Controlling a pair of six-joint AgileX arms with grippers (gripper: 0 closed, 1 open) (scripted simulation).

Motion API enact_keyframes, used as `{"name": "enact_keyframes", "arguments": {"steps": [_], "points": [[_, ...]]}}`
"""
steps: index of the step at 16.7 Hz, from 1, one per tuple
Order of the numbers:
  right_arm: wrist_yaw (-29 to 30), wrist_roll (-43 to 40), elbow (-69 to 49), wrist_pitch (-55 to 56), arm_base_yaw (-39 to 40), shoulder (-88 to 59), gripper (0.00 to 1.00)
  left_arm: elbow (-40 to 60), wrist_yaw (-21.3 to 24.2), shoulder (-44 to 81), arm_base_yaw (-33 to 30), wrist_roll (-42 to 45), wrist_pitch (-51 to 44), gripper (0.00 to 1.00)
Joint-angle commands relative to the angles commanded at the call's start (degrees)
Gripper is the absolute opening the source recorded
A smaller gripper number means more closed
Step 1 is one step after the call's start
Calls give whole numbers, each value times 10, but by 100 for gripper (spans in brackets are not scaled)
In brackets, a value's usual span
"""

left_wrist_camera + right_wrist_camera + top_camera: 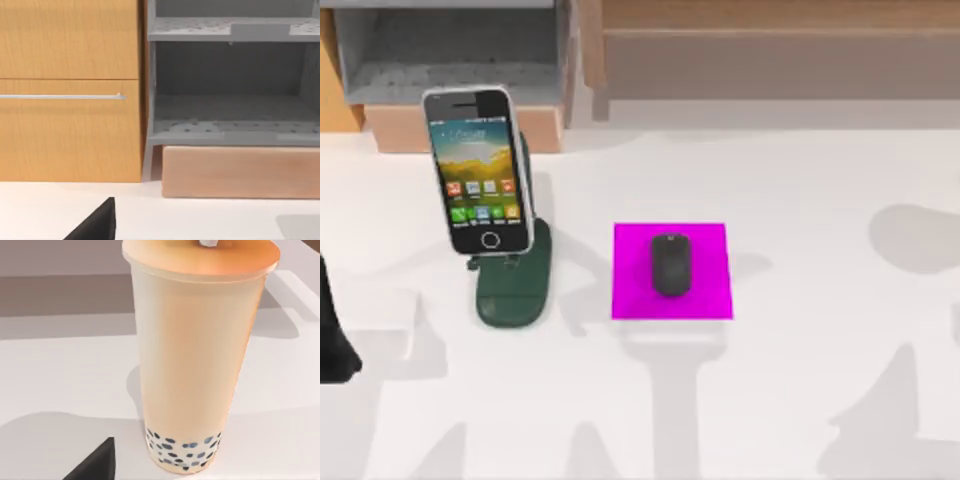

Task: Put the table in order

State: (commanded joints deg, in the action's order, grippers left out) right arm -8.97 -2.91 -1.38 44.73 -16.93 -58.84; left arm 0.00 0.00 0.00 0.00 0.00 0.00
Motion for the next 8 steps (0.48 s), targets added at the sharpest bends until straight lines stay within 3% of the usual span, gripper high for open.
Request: {"name": "enact_keyframes", "arguments": {"steps": [8], "points": [[-28, 2, -69, 250, -21, -365, 100, 0, 0, 0, 0, 0, 0, 100]]}}
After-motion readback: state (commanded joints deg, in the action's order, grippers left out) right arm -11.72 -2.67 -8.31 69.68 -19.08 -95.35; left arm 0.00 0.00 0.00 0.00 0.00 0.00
